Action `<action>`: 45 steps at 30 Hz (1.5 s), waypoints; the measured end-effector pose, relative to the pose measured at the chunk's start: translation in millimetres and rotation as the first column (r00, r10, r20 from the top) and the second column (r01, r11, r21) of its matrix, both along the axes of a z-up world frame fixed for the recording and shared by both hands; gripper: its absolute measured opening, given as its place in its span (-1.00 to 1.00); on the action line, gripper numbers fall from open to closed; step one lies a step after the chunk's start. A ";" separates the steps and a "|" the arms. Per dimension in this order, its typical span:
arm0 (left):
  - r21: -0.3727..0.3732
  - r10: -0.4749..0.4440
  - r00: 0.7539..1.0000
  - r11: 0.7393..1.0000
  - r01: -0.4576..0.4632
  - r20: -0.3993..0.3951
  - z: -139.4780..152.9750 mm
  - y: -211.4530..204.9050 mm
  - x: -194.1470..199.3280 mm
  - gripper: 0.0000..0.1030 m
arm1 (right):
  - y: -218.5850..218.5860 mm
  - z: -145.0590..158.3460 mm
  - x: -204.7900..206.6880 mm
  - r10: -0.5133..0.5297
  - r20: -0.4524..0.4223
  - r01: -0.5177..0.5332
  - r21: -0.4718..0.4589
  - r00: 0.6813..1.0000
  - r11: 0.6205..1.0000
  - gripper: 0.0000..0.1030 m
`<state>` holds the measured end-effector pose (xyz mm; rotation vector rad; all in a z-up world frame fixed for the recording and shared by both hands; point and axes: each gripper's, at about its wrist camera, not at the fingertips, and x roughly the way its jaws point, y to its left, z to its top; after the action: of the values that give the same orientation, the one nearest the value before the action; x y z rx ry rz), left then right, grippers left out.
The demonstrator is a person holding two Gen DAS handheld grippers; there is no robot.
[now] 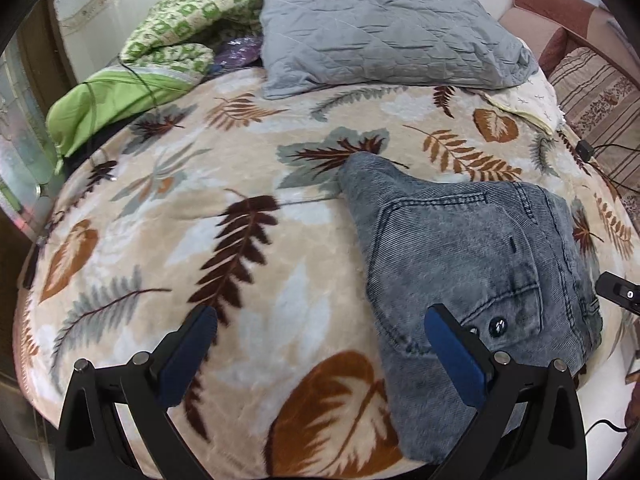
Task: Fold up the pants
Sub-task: 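Lower both open grippers onto the edge of the folded jeans, then grasp the jeans edge with both grippers and lift it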
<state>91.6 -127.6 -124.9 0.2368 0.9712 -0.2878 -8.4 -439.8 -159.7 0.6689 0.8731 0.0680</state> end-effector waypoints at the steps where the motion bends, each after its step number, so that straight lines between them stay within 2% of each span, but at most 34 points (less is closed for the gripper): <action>1: -0.009 -0.007 1.000 1.000 0.007 -0.006 -1.6 -1.7 2.5 1.00 | -2.5 -2.4 2.8 0.001 -0.003 -0.001 0.013 1.000 1.000 0.35; 10: -0.045 -0.070 0.997 0.997 0.068 -0.040 -11.8 -15.5 11.7 1.00 | -8.7 -19.6 20.0 0.039 -0.011 -0.037 0.093 0.999 0.995 0.40; 14: -0.054 -0.071 0.996 0.996 0.068 -0.055 -15.2 -16.8 15.9 1.00 | -11.1 -25.4 22.7 0.044 -0.011 -0.042 0.126 0.999 0.991 0.41; 21: -0.093 -0.092 0.991 0.992 0.083 -0.099 -26.0 -19.8 22.5 1.00 | -11.4 -31.3 27.6 0.059 0.015 -0.061 0.194 0.998 0.979 0.69; 26: -0.212 -0.095 0.980 0.976 0.056 -0.177 -38.5 -13.7 34.2 1.00 | 5.1 -29.9 41.2 0.115 0.018 -0.116 0.169 0.993 0.979 0.78; 29: -0.278 -0.092 0.971 0.960 0.028 -0.220 -44.0 -11.9 37.4 1.00 | 19.8 -26.3 45.3 0.144 0.012 -0.145 0.092 0.989 0.985 0.86; 32: -0.314 -0.136 0.963 0.948 0.058 -0.233 -45.3 -21.1 34.1 0.99 | 30.0 -23.2 44.7 0.155 0.011 -0.155 0.041 0.988 0.987 0.85; 33: -0.318 -0.156 0.960 0.945 0.077 -0.233 -45.1 -25.4 31.8 0.96 | 31.2 -22.5 44.1 0.154 0.015 -0.155 0.042 0.988 0.987 0.79; 35: -0.329 -0.201 0.952 0.937 0.118 -0.232 -44.0 -34.1 27.6 0.69 | 35.1 -19.6 41.9 0.165 0.021 -0.165 0.021 0.986 0.986 0.60; 36: -0.325 -0.203 0.952 0.938 0.121 -0.229 -43.3 -35.8 28.0 0.69 | 37.1 -17.8 40.9 0.171 0.022 -0.171 0.004 0.985 0.985 0.52; 39: -0.343 -0.215 0.948 0.931 0.125 -0.236 -41.4 -35.7 30.0 0.48 | 41.9 -13.7 39.7 0.170 0.021 -0.170 -0.031 0.985 0.985 0.42; 42: -0.359 -0.220 0.949 0.925 0.128 -0.227 -35.7 -33.0 29.9 0.07 | 45.9 -10.7 39.8 0.161 0.022 -0.159 -0.056 0.987 0.986 0.37; 45: -0.348 -0.228 0.950 0.926 0.145 -0.211 -31.1 -33.3 27.5 -0.08 | 53.3 -0.9 40.0 0.170 0.042 -0.166 -0.088 0.985 0.982 0.27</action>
<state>119.1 -160.9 -156.0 -0.0149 1.1323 -0.6636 31.6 -386.5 -160.7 0.5120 0.8786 0.1974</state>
